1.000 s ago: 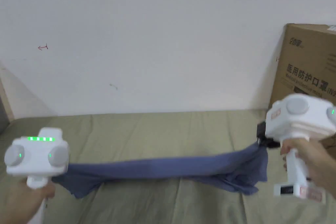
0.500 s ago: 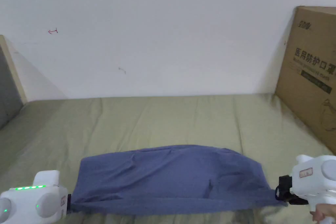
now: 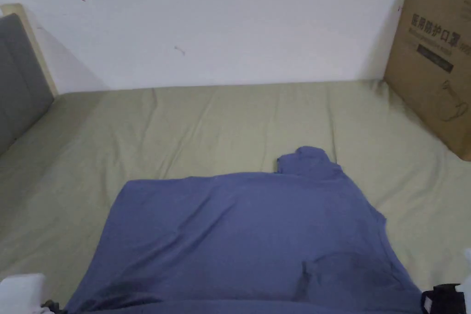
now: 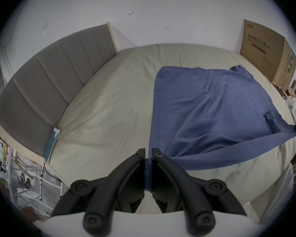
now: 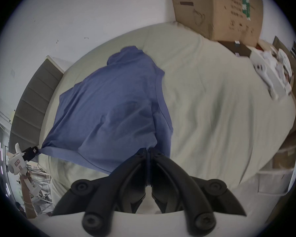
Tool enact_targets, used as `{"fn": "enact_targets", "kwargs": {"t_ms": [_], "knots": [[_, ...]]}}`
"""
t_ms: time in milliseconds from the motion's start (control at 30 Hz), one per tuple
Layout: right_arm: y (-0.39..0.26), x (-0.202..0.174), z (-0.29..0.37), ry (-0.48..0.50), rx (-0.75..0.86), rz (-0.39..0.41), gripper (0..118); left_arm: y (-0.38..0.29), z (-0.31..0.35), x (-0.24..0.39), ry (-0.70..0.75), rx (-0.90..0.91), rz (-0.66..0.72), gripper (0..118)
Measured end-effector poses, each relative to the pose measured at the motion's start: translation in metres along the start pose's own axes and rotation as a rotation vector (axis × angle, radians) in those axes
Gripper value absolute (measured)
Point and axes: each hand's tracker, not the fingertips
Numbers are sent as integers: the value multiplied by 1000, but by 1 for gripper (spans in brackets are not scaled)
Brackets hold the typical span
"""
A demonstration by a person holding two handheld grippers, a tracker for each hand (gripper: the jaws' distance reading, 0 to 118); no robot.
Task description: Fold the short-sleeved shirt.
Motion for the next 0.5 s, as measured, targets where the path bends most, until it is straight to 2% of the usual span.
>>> {"fn": "enact_targets", "kwargs": {"t_ms": [133,167,233,267,300,333,367,467,500], "knots": [[-41,12,-4,16,-16,-63,4,-30,-3,-6,-7,-20,26,8],[-46,12,-6,17,-7,-78,4,-34,-5,-6,-3,-12,28,15],[-49,13,-10,18,26,-94,7,-36,-4,-3,26,-19,34,44],[-50,11,-10,11,36,-89,19,-36,-2,-3,24,-16,35,62],[-50,9,-10,-16,47,-85,53,-36,0,-6,24,-13,47,90],[-50,8,-8,-47,67,-66,77,-37,2,-9,20,-18,69,104],[-50,6,-5,-63,76,-42,85,-36,6,-11,16,-27,81,104],[-52,-2,15,-87,145,33,85,-37,30,-20,-9,18,121,102],[-53,-5,22,-87,166,59,82,-37,39,-22,-13,37,132,96]]}}
